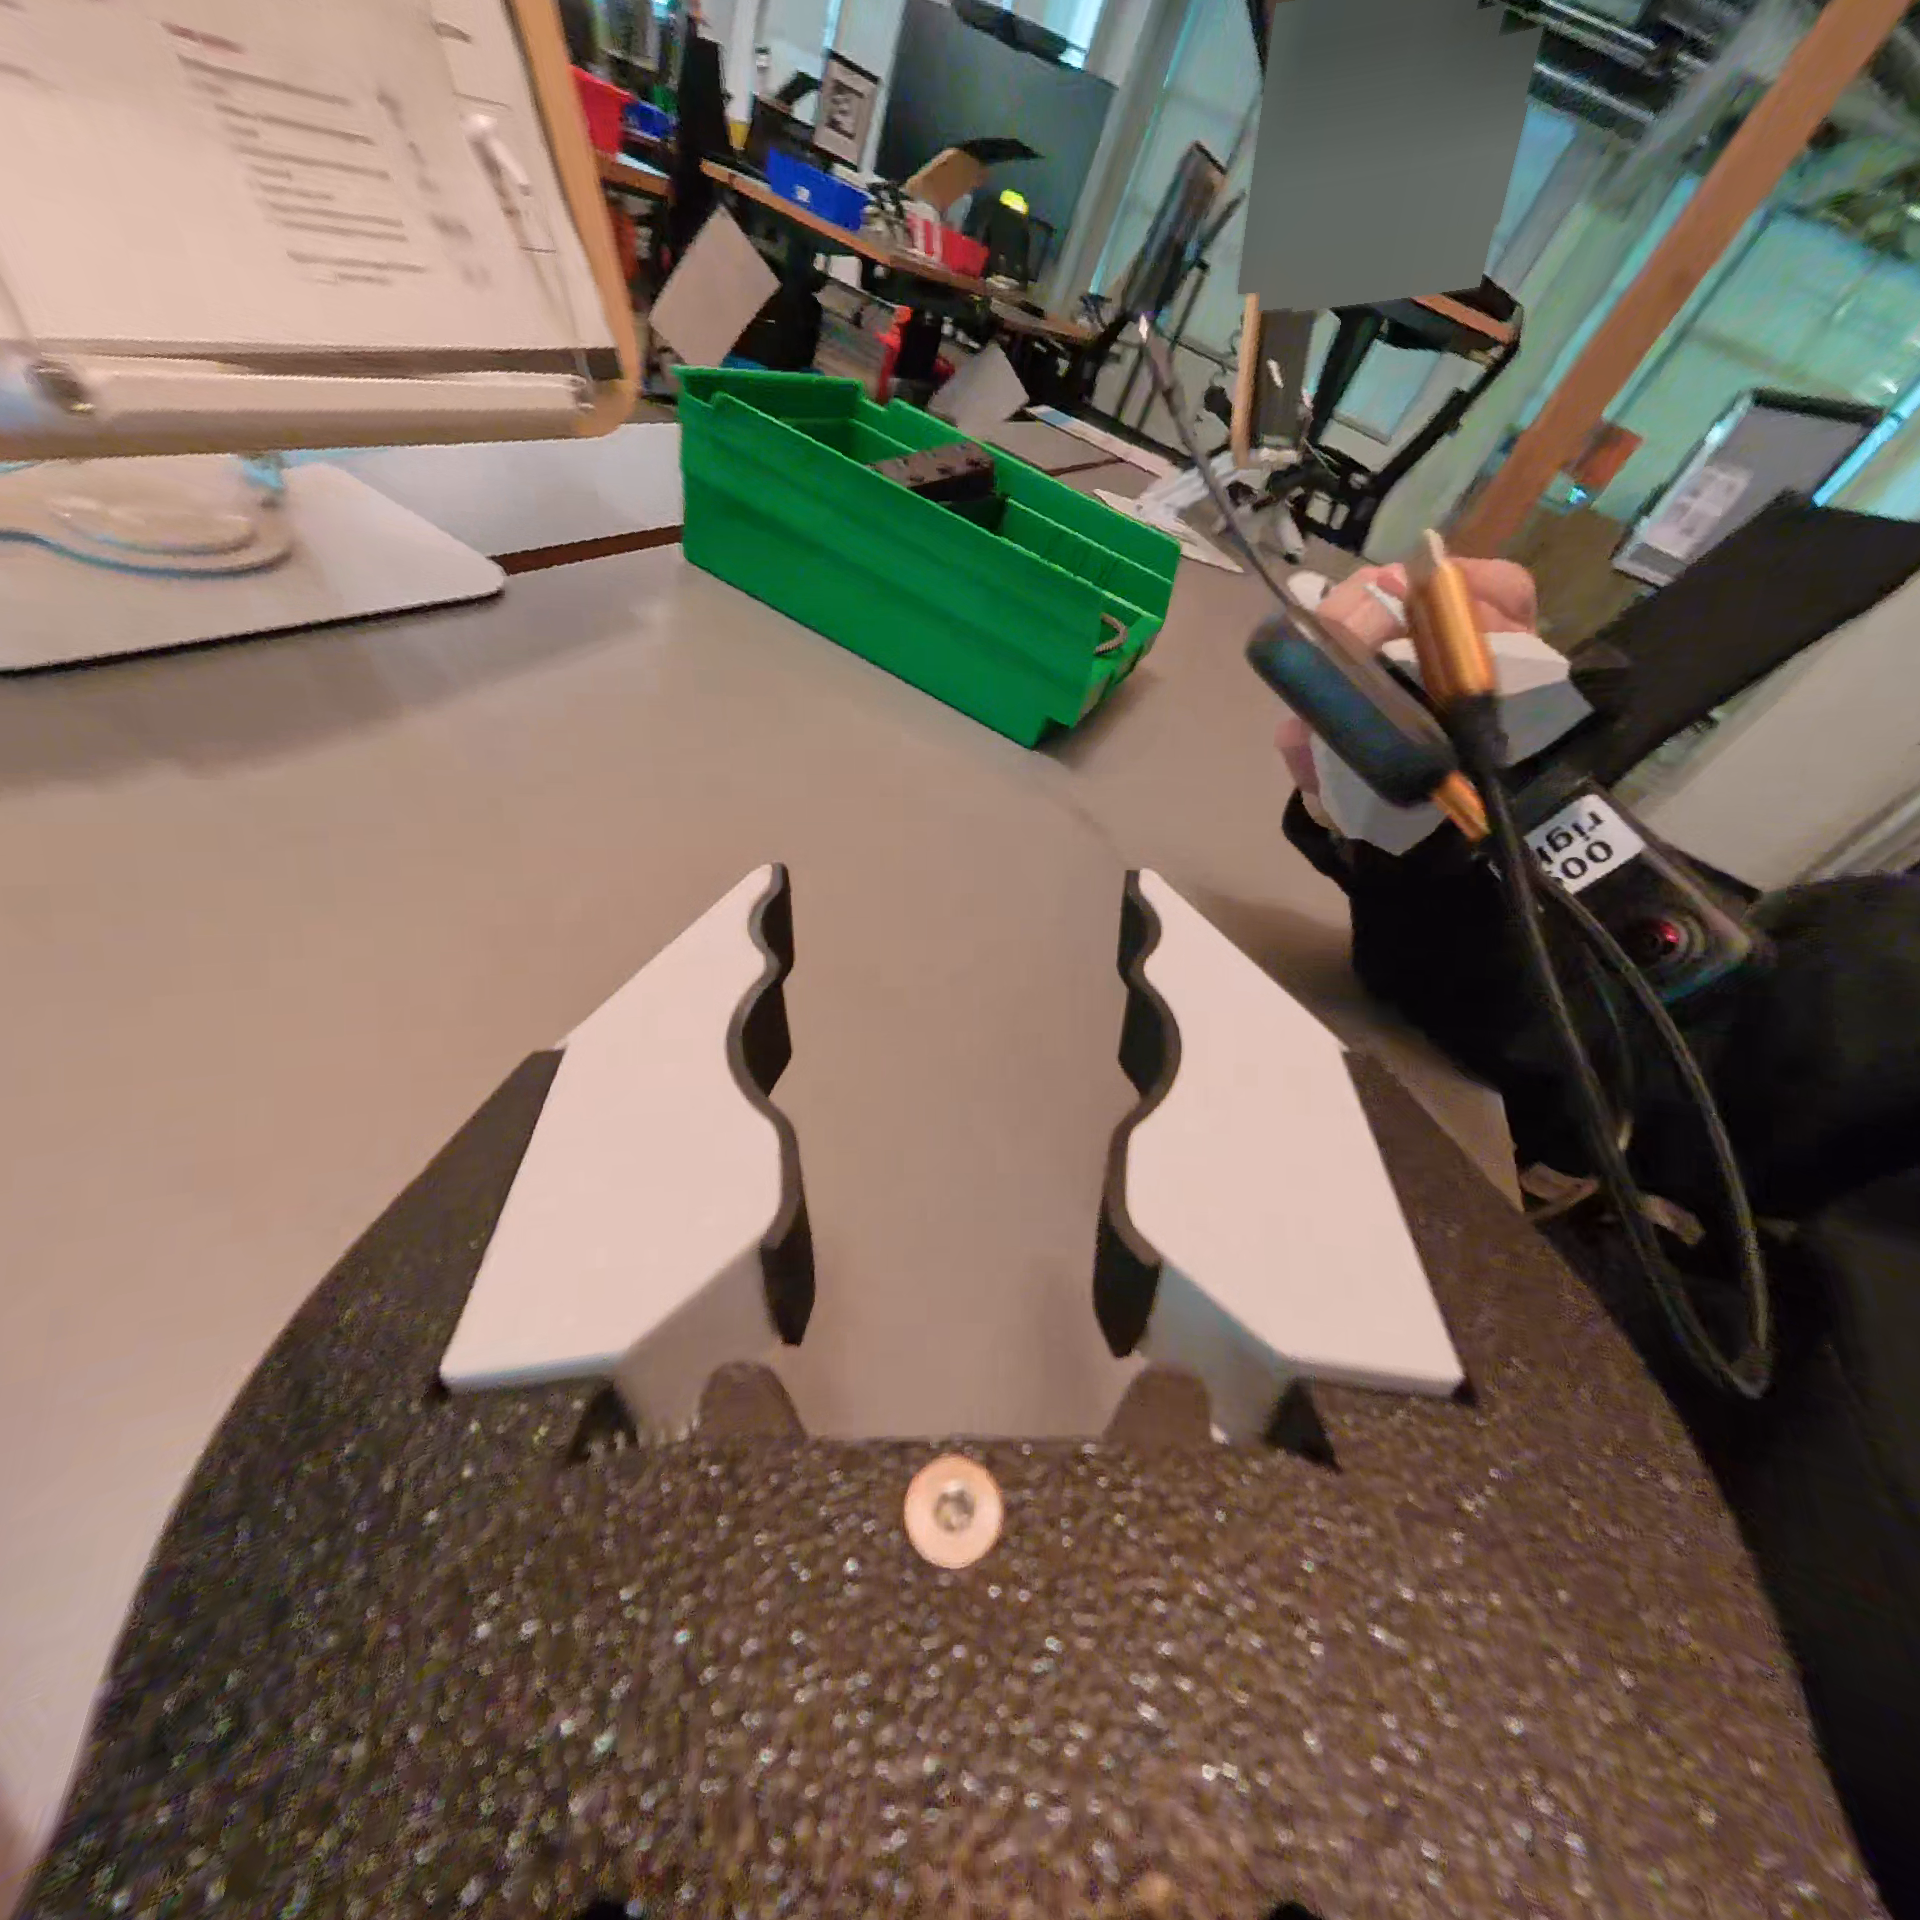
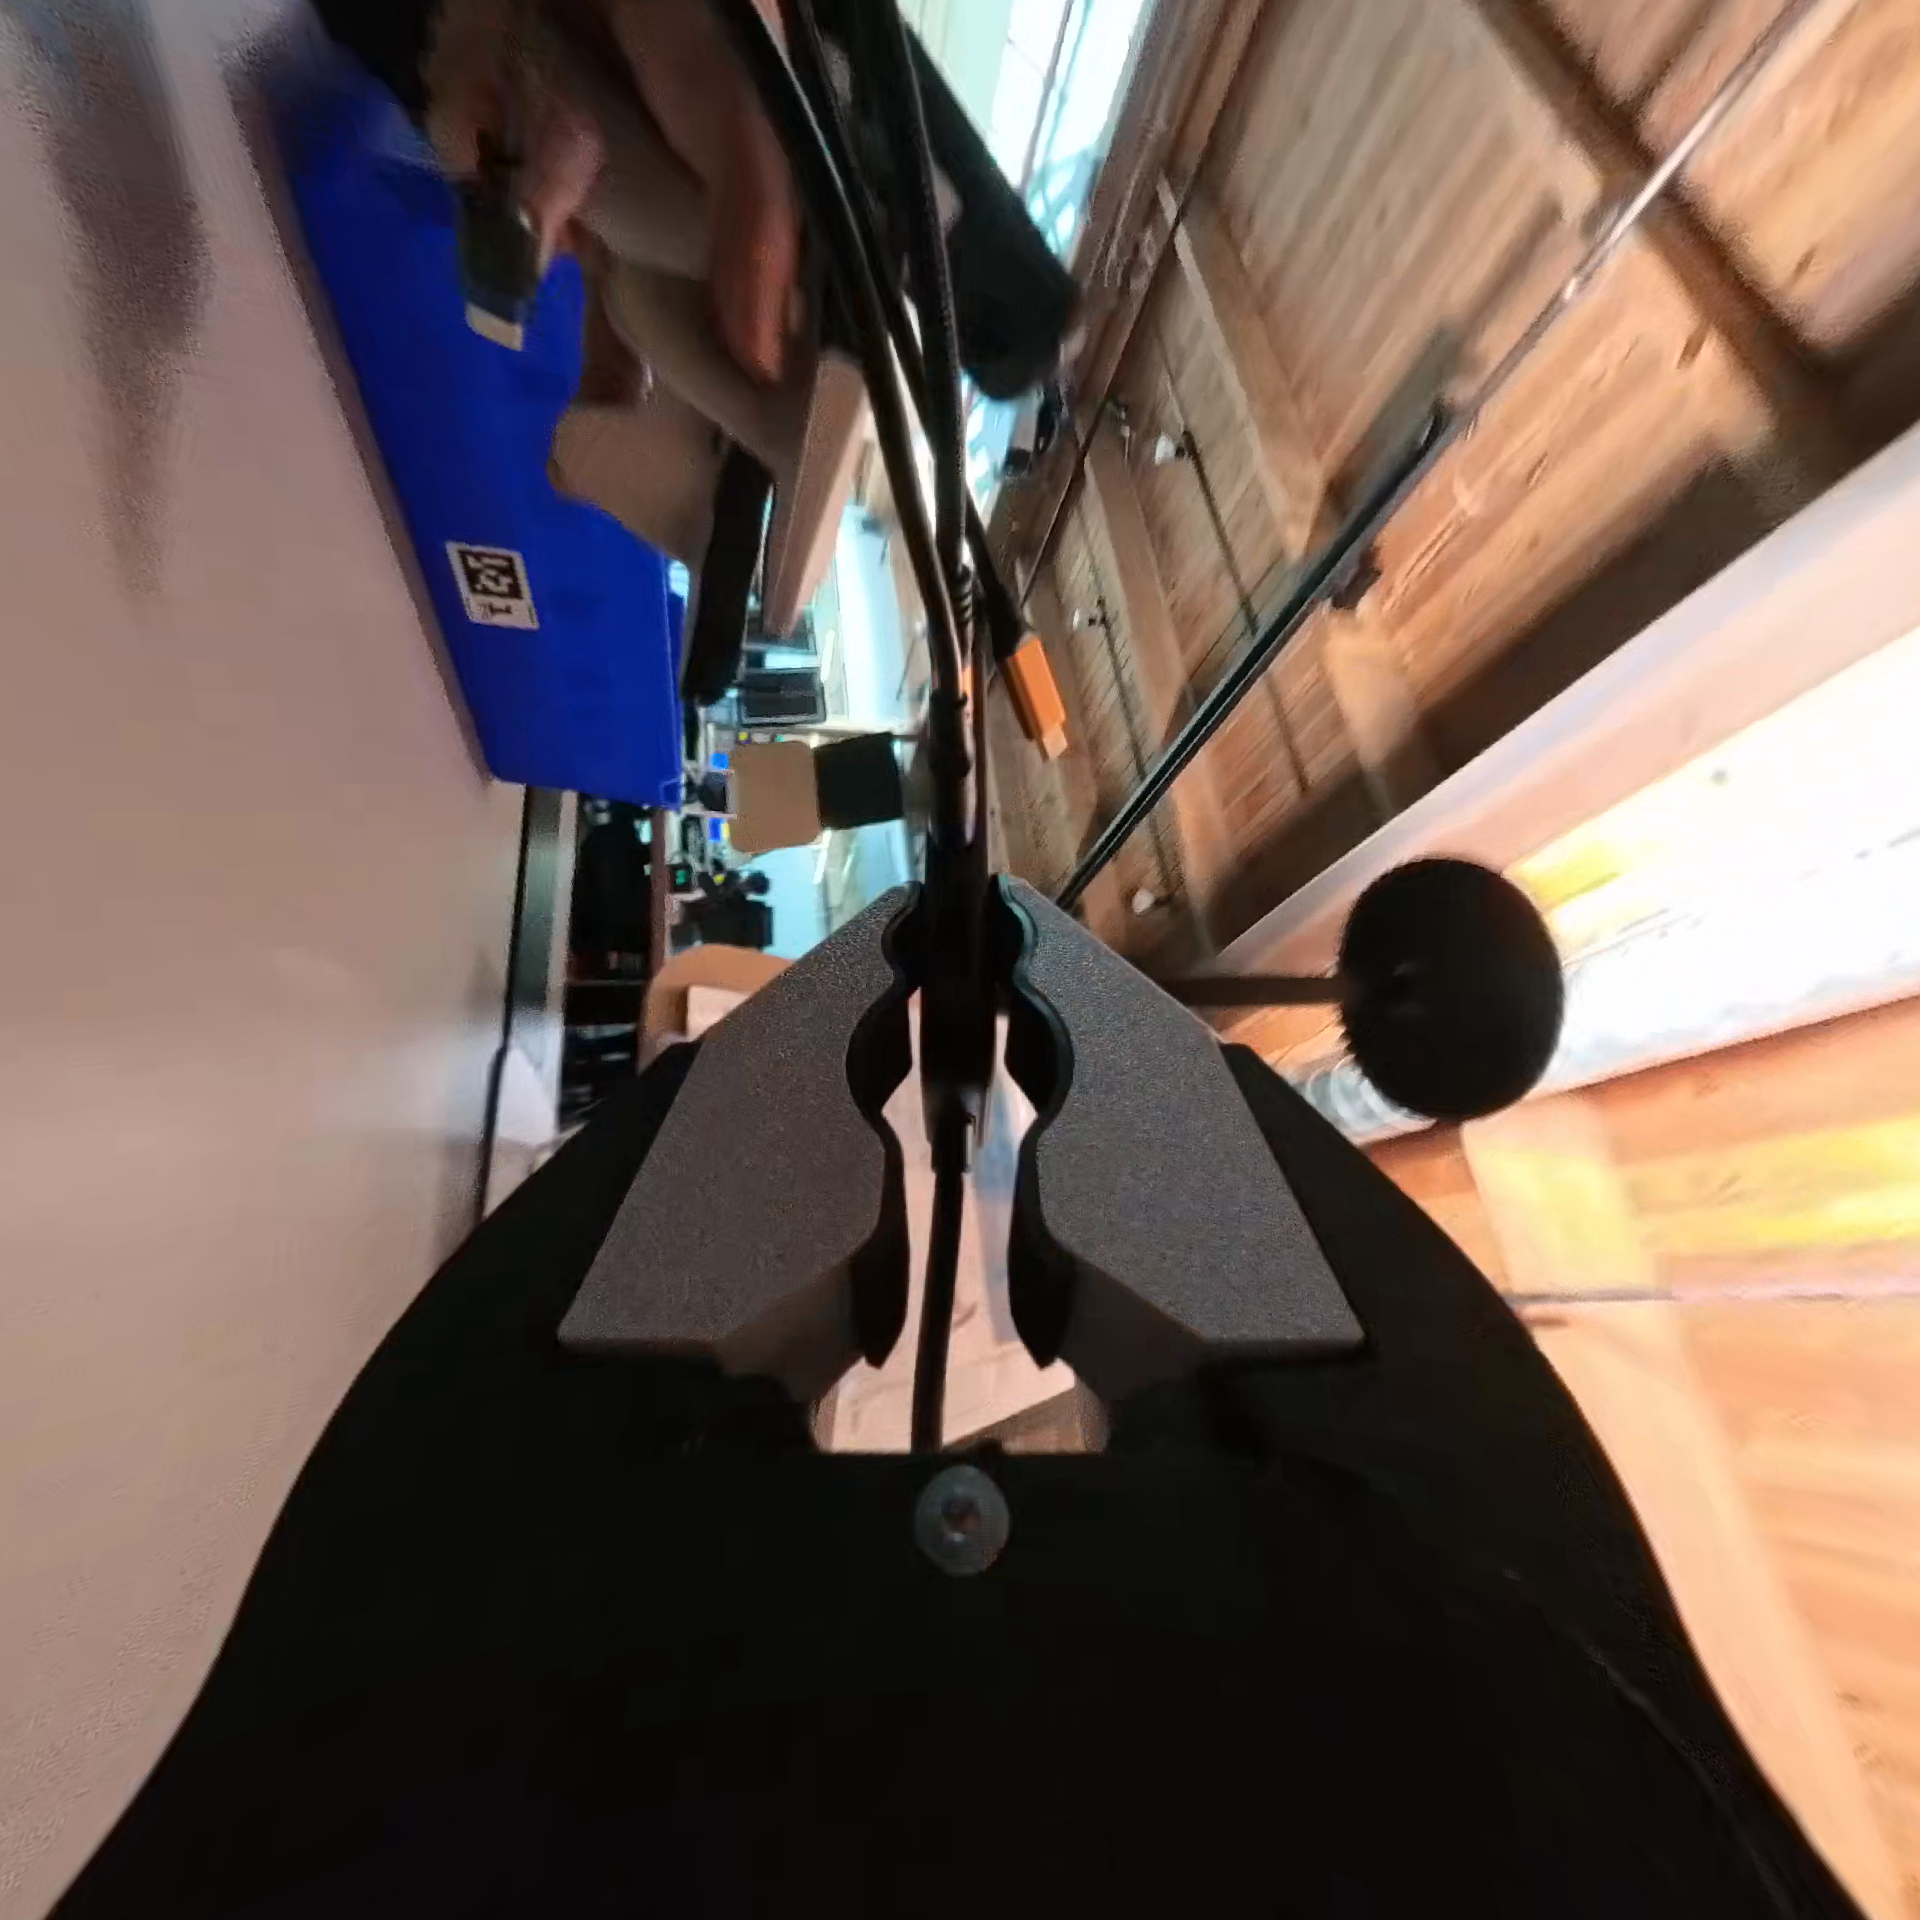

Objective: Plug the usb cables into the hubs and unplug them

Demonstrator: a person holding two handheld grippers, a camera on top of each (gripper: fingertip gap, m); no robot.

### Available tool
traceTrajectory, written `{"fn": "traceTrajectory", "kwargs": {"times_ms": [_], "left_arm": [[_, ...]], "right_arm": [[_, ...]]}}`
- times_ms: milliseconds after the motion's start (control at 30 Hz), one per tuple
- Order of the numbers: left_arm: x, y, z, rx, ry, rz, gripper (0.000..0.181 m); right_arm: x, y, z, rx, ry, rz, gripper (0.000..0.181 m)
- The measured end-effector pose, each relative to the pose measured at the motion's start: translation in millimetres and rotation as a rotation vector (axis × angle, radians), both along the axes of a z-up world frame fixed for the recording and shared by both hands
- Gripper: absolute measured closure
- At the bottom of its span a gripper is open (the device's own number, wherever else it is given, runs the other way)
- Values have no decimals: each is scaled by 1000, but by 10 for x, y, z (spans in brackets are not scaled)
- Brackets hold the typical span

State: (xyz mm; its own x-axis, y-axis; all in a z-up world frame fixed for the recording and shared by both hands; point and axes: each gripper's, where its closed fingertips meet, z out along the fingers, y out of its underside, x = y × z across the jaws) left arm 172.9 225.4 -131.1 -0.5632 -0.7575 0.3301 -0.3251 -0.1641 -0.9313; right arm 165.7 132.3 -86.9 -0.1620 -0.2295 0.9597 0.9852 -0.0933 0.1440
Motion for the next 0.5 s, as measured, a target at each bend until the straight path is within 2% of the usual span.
{"fn": "traceTrajectory", "kwargs": {"times_ms": [100, 167, 267, 333, 400, 433, 500], "left_arm": [[1, -176, -6, 21, -47, -96, 117], [73, -148, -51, 71, -57, -77, 116], [148, -72, -38, 110, -83, -48, 119], [322, 294, -3, 198, -92, 161, 122], [360, 526, 227, 187, -169, 271, 124], [334, 522, 371, 143, -214, 266, 125], [195, 228, 501, 76, -240, 85, 129]], "right_arm": [[-67, 66, -118, -45, 36, 33, 172], [-26, 66, -139, -50, 55, 36, 172], [31, 31, -78, -24, 207, 84, 172], [106, 10, -75, -29, 279, 90, 172], [143, -17, -77, -31, 326, 106, 171], [158, -18, -100, -44, 358, 113, 171], [176, -7, -147, -60, 357, 110, 172]]}}
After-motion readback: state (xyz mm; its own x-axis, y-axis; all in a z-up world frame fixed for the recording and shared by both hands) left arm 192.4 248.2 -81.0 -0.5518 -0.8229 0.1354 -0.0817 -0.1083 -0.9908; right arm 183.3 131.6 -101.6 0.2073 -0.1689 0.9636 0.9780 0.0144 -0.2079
